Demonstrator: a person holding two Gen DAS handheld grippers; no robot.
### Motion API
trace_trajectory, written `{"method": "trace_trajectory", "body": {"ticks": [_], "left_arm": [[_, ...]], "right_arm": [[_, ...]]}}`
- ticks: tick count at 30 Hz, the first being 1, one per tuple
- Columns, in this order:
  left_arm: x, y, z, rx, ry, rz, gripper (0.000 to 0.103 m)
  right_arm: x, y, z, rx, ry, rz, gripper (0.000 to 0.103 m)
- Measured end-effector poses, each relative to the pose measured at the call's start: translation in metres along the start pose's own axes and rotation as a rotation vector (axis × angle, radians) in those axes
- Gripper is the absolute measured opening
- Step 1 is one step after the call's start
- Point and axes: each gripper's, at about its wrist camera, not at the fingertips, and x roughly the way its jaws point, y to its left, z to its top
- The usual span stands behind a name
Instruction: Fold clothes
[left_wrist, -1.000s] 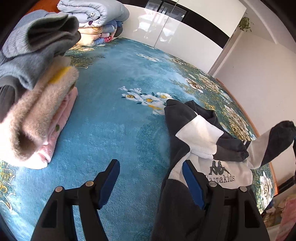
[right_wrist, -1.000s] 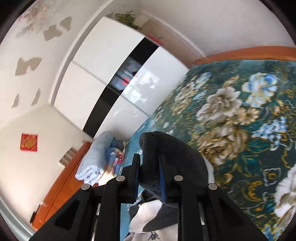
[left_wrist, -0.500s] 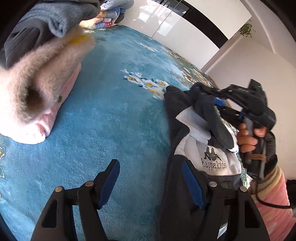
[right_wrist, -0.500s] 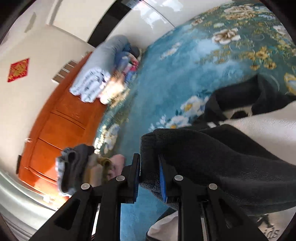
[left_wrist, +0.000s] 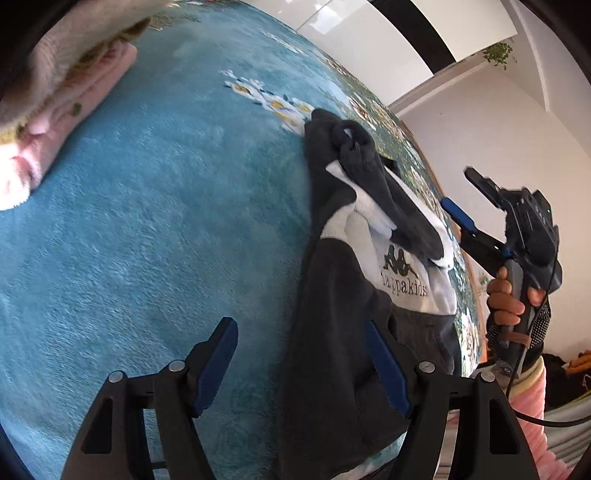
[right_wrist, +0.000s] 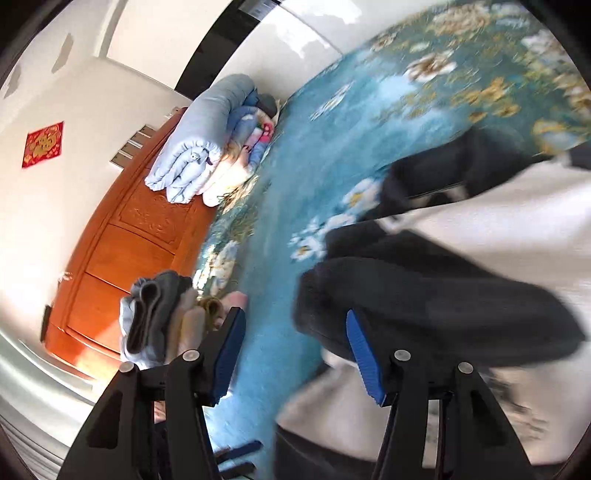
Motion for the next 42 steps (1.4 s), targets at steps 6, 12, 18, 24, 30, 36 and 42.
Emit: {"method": "trace_trajectory", "body": {"ticks": [6,12,18,24,30,36,42], "left_arm": [[0.018,-0.009,-0.019,0.019,0.05,0.041,0.075],[0.024,-0.016,-0.024,0.03,0.034,0.074,0.075],[0.016,-0.009,-0.034,-0.007,0.05,0.021,0.073],[0.011,-0.004,-0.049,-0.025,0.068,0.017,0.067],[0.008,0.0,-0.063,-0.053,0.075,0.034,0.019],[-0.043,-0.021,-0.066,0.013,-0.04,-0.011,0.007],[-0.127,-0.018,-0.079,0.039,-0.063,-0.195,0.007]], "right_arm": [[-0.134,-0.125,-0.045,0.039,-0.06,-0.21,0.058],[-0.191,-0.216,-0.113,0.249,-0.038,-0.156,0.058],[-0.174,-0.205,-0.145,0.213,-0.012,0.006,0.059],[-0.168,-0.2,-0.163,0.218,-0.026,0.068,0.058],[-0.17,-0.206,-0.175,0.308,-0.068,0.127,0.041],[-0.183,-0.186,-0.175,0.304,-0.106,0.189,0.017],[-0.241,-0.133,-0.181,0.145,-0.189,0.36,0.007]]}}
